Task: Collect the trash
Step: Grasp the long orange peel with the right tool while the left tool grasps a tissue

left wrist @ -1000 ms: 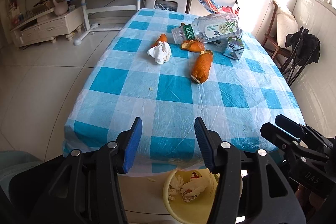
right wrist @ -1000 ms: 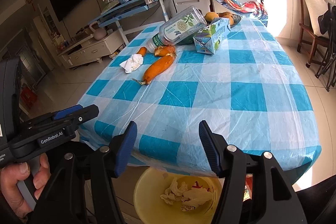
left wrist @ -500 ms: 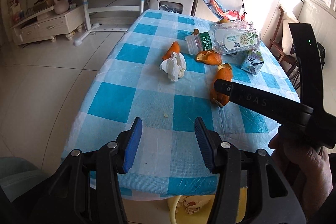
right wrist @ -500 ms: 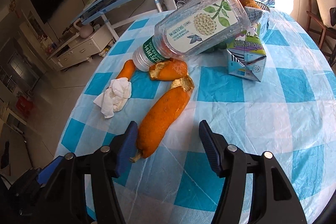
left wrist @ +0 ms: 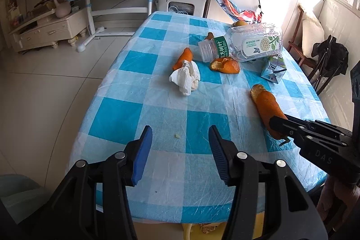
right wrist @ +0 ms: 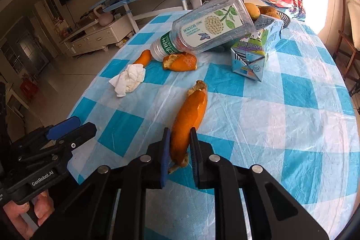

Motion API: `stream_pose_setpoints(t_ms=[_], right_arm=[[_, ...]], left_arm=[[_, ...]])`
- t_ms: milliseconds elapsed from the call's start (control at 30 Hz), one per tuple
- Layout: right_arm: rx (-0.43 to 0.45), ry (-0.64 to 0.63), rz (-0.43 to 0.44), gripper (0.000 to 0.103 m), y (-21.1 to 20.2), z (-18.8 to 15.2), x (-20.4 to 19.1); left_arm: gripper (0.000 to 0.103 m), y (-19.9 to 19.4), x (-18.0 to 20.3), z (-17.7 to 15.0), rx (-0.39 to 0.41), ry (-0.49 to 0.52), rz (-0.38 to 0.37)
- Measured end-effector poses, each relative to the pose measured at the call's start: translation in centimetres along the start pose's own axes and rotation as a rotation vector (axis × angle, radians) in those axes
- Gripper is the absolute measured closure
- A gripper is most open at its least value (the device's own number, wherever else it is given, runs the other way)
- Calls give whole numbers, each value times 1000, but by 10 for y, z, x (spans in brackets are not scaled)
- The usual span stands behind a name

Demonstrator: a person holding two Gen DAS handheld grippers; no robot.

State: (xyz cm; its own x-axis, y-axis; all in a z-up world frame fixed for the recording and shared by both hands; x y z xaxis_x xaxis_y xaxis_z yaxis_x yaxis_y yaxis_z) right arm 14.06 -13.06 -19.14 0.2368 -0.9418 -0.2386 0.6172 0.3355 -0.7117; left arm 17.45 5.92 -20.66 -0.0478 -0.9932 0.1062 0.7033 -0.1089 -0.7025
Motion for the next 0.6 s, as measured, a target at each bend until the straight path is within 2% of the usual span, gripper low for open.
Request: stream_pose_setpoints(t_ms=[200, 300, 600], right_arm=[[21, 48, -18, 85, -34, -26, 30], [32, 97, -8, 85, -34, -28, 39], [47, 115, 22, 85, -33, -30, 41]], left_arm=[[52, 10, 10, 4, -3, 4, -1], [52, 20, 14, 10, 0, 8, 10], [51, 63, 13, 40, -10, -19, 67]])
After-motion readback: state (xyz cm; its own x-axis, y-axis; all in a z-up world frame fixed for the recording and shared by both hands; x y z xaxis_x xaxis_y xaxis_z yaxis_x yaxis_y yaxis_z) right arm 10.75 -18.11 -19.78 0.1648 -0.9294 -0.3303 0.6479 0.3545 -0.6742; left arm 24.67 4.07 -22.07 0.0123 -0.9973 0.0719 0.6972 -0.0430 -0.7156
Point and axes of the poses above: each gripper's, at about its wrist camera, not at the fingertips, and y roughly the way its jaws point, x to its right, z to its top, the point moved 3 cm from there along y, roughly the way its jaws point, and after that the axes turned 5 degrees about x, right-handed, at the moved point
